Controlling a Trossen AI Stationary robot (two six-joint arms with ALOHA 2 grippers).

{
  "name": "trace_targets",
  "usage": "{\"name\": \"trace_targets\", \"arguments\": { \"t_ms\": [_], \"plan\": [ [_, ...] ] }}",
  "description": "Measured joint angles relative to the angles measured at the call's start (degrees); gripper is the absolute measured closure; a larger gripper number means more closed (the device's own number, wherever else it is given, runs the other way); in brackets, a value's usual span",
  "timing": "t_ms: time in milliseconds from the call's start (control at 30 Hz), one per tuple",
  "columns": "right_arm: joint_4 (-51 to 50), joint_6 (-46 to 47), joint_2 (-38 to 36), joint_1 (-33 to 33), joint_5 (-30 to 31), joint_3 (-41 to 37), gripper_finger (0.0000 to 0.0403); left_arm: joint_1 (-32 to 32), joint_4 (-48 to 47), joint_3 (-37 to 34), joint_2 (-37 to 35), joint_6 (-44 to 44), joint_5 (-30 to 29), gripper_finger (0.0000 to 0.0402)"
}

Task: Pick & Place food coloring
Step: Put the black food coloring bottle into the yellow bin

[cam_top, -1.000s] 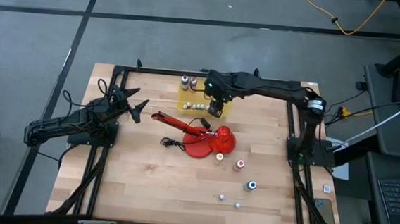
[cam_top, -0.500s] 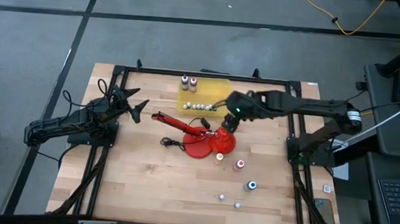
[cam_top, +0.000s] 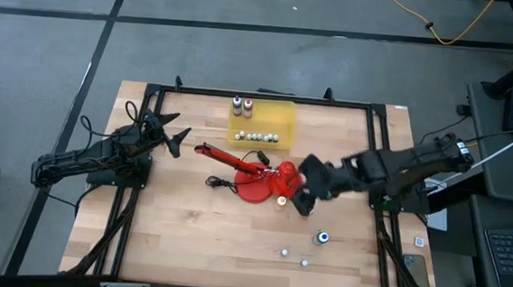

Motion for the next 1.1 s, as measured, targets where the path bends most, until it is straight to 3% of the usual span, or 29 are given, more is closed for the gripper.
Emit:
{"name": "trace_targets", "arguments": {
  "t_ms": [233, 467, 933, 1100],
  "plan": [
    [0.9, 15.7, 2.2, 10.7, -1.1, 0.1, 0.014, 0.0, 0.0, 0.0, 0.0, 0.0, 0.0, 0.0083],
    [4.8, 22.8, 7.3, 17.8, -4.5, 0.1, 0.0141, 0.0, 0.0, 0.0, 0.0, 0.0, 0.0, 0.0083],
    [4.4, 20.1, 19.1, 22.3, -5.1, 8.8, 0.0182, 0.0, 0.0, 0.0, 0.0, 0.0, -0.1, 0.0083],
    [-0.8, 20.0, 23.7, 23.6, -5.8, 12.2, 0.019, 0.0, 0.0, 0.0, 0.0, 0.0, -0.1, 0.0083]
  ]
}}
